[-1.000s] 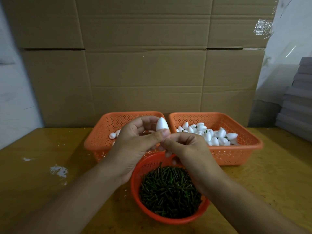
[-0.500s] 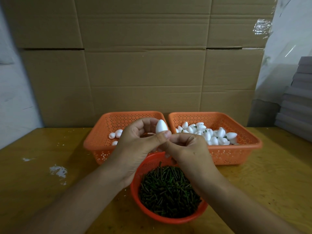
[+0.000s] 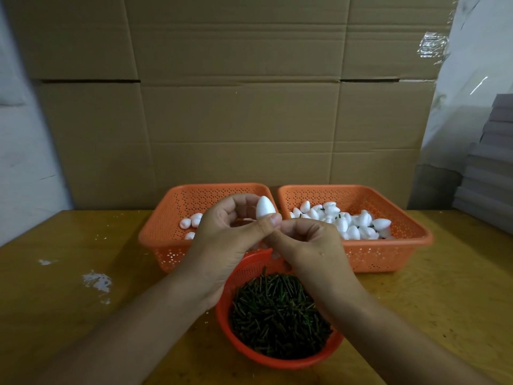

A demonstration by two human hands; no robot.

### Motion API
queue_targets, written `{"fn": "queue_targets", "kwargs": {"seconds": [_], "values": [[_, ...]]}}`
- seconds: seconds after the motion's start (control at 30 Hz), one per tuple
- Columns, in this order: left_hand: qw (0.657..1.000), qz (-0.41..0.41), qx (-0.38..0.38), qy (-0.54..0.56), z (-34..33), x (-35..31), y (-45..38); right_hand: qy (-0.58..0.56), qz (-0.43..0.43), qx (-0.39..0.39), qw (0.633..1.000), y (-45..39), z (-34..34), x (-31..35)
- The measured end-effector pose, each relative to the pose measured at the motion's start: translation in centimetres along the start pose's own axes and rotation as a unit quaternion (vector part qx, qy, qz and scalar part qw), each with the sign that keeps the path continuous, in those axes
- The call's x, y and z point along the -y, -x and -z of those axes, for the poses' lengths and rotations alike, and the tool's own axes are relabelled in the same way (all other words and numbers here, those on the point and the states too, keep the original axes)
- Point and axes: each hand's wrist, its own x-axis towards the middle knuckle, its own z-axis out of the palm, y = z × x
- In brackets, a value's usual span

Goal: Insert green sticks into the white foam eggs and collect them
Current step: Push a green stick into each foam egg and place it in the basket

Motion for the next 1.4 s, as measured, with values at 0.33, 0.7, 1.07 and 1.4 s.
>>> {"fn": "queue_targets", "kwargs": {"seconds": [0.33,0.7,1.07,1.4], "values": [[0.996,0.057,-0.055,0.030,1.1,-0.5,-1.2,0.015,-0.104,-0.037,0.994,-1.9,2.2,0.2],[0.984,0.084,-0.129,0.093,4.5,-1.2,-3.5,0.008,-0.171,-0.177,0.969,-5.3,8.3,-0.1],[0.974,0.046,-0.170,-0.146,7.9,0.7,-6.1,0.240,-0.123,0.188,0.944,-2.6,4.5,0.6],[0.730,0.144,0.092,-0.662,12.7,2.5,-11.3,0.544,0.009,0.414,0.729,-1.2,3.4,-1.3]]}}
